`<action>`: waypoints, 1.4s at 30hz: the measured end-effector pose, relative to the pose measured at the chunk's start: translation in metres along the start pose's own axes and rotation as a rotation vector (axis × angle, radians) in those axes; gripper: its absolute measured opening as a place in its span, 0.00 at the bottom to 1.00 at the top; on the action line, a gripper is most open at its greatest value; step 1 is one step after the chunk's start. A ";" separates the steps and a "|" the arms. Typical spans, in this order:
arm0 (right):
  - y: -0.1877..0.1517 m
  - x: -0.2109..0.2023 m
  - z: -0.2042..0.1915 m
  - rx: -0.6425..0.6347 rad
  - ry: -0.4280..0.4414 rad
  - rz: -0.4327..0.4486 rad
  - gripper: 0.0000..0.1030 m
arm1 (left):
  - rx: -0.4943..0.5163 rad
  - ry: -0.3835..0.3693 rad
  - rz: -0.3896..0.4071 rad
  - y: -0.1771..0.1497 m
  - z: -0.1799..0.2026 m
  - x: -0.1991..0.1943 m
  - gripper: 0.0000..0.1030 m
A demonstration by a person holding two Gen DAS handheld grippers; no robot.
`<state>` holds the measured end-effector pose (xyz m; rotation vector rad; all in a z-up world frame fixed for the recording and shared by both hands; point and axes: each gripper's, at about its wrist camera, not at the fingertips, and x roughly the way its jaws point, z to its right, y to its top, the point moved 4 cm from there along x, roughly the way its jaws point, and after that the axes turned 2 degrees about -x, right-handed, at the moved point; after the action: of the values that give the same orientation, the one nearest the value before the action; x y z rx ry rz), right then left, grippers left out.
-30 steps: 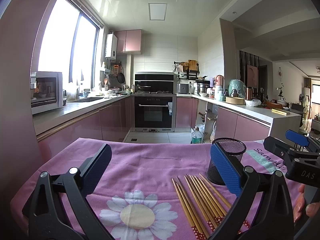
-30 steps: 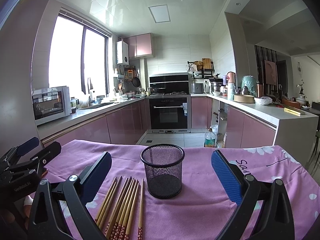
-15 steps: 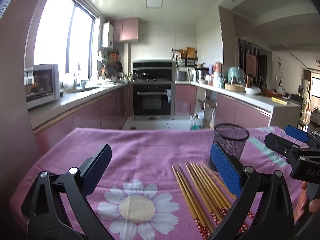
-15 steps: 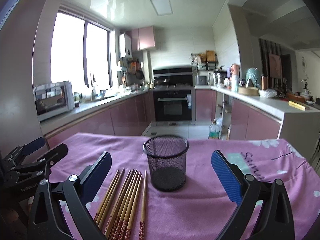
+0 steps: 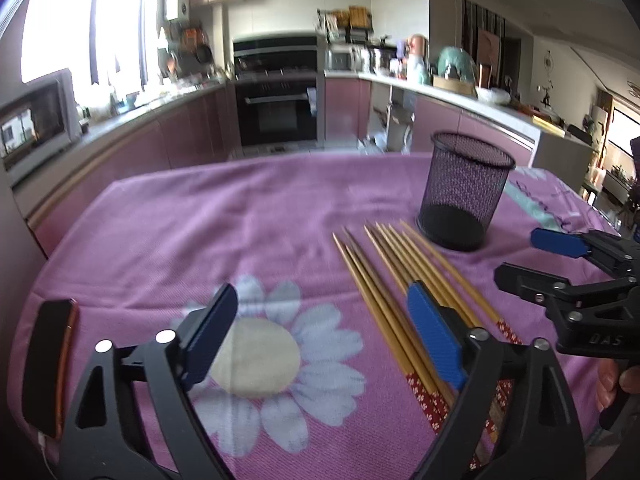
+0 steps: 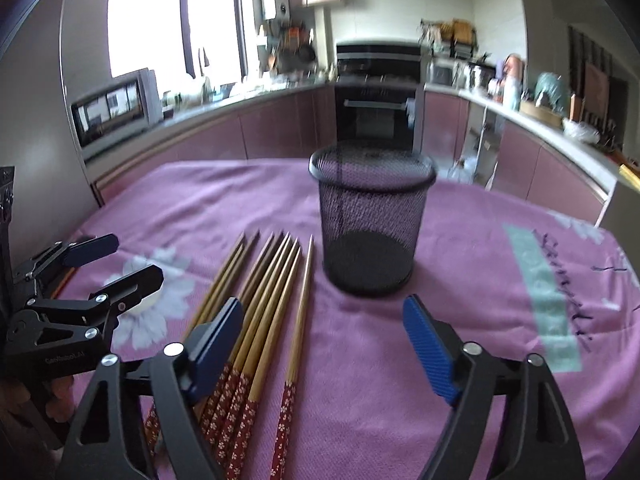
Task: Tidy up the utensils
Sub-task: 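Lower the right gripper onto one bamboo chopstick and close on it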
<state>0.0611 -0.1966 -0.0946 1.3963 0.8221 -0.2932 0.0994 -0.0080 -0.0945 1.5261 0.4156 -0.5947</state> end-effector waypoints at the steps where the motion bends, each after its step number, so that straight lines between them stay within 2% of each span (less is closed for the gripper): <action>1: -0.001 0.005 0.000 0.001 0.007 -0.019 0.65 | 0.003 -0.016 -0.030 -0.002 0.001 0.006 0.78; 5: -0.003 0.019 0.002 0.021 0.024 -0.069 0.56 | 0.015 -0.041 -0.106 -0.009 0.004 0.024 0.71; 9: -0.004 0.029 0.008 0.049 0.040 -0.116 0.51 | 0.029 -0.049 -0.173 -0.013 0.009 0.041 0.65; 13: -0.004 0.036 0.009 0.041 0.037 -0.148 0.46 | 0.033 -0.066 -0.212 -0.016 0.012 0.042 0.65; 18: -0.004 0.041 0.008 0.022 0.029 -0.167 0.41 | 0.039 -0.086 -0.228 -0.016 0.014 0.042 0.62; 22: -0.003 0.041 0.009 0.013 0.026 -0.172 0.38 | 0.070 -0.077 -0.251 -0.017 0.018 0.047 0.51; 31: 0.002 0.048 0.005 -0.012 0.023 -0.183 0.36 | 0.052 -0.117 -0.274 -0.007 0.016 0.057 0.49; 35: 0.007 0.055 0.000 -0.038 0.017 -0.186 0.35 | 0.048 -0.109 -0.276 -0.003 0.014 0.063 0.47; 36: 0.008 0.056 0.000 -0.042 0.015 -0.186 0.33 | 0.045 -0.105 -0.277 -0.002 0.014 0.065 0.43; 38: 0.010 0.058 0.000 -0.044 0.021 -0.187 0.21 | 0.036 -0.103 -0.278 0.001 0.013 0.067 0.36; 41: 0.011 0.059 -0.002 -0.034 0.053 -0.193 0.07 | 0.020 -0.103 -0.281 0.003 0.013 0.068 0.21; 42: 0.011 0.059 -0.002 -0.032 0.055 -0.192 0.07 | 0.013 -0.107 -0.281 0.003 0.012 0.069 0.14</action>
<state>0.1087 -0.1759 -0.1250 1.3027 1.0042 -0.3890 0.1541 -0.0274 -0.1333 1.4510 0.5491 -0.8965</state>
